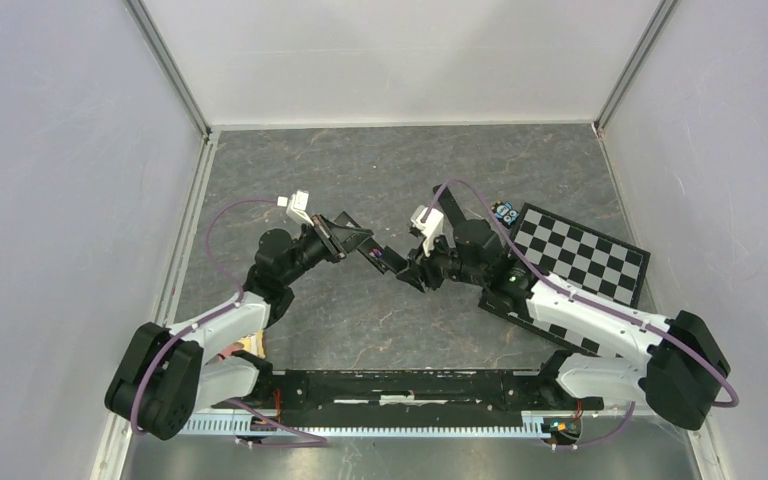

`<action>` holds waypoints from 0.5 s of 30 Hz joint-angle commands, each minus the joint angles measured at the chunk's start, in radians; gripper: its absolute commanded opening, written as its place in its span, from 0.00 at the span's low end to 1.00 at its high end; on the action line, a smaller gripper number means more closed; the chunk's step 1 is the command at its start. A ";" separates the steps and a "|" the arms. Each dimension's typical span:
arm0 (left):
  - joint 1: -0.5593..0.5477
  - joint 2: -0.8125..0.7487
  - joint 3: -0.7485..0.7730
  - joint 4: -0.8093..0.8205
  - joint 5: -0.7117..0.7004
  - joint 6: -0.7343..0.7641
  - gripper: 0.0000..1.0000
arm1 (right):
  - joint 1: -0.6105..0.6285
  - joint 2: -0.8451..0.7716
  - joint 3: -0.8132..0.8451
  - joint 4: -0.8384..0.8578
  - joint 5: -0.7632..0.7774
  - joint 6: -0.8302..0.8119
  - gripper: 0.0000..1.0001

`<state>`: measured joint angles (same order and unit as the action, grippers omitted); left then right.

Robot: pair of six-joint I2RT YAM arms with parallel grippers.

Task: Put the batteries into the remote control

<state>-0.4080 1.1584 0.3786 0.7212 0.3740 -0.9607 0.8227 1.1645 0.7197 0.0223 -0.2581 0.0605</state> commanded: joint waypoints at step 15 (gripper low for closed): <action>-0.041 -0.021 0.069 -0.043 -0.021 0.019 0.02 | 0.059 0.086 0.124 0.001 0.125 0.057 0.31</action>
<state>-0.4458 1.1580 0.4011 0.6861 0.3653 -0.9489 0.8757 1.2396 0.7883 0.0208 -0.1642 0.1116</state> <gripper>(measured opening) 0.233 0.459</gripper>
